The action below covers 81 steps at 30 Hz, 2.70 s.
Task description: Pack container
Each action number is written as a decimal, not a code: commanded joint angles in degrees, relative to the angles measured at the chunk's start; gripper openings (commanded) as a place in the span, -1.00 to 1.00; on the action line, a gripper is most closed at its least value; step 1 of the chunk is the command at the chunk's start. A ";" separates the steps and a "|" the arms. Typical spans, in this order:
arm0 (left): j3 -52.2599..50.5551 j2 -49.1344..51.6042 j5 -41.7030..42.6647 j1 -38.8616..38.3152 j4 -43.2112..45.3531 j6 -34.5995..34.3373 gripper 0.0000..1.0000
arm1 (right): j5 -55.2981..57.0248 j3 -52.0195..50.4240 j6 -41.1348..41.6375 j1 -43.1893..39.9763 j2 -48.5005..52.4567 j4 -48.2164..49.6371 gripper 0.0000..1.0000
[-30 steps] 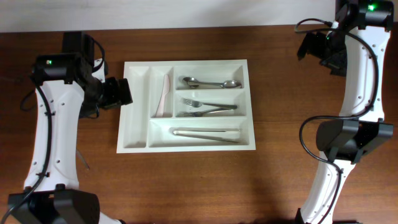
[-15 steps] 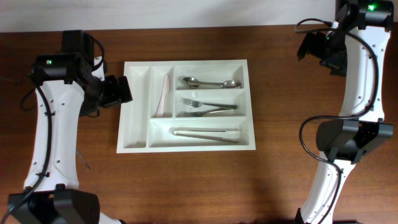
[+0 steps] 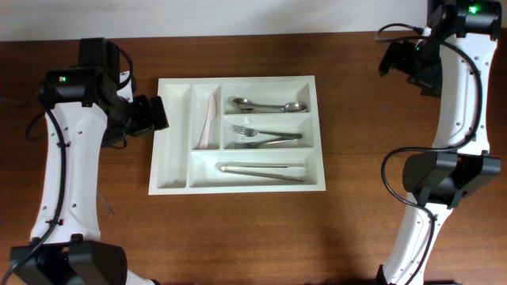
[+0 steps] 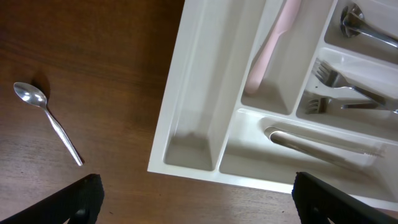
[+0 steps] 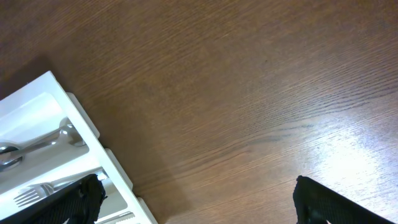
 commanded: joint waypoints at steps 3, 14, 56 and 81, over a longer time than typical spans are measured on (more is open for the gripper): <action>-0.48 -0.92 -0.39 -0.33 0.94 -0.59 0.98 | -0.31 0.28 0.50 -0.09 -0.70 -0.13 0.98; -0.48 -0.92 -0.20 -0.33 3.56 -0.55 0.99 | -0.31 0.28 0.50 -0.09 -0.70 -0.13 0.98; -21.46 10.54 -16.96 21.66 23.89 -12.81 0.99 | -0.31 0.28 0.50 -0.09 -0.70 -0.13 0.98; -29.38 18.12 -15.21 21.99 40.65 -4.00 0.90 | -0.31 0.28 0.50 -0.09 -0.70 -0.13 0.98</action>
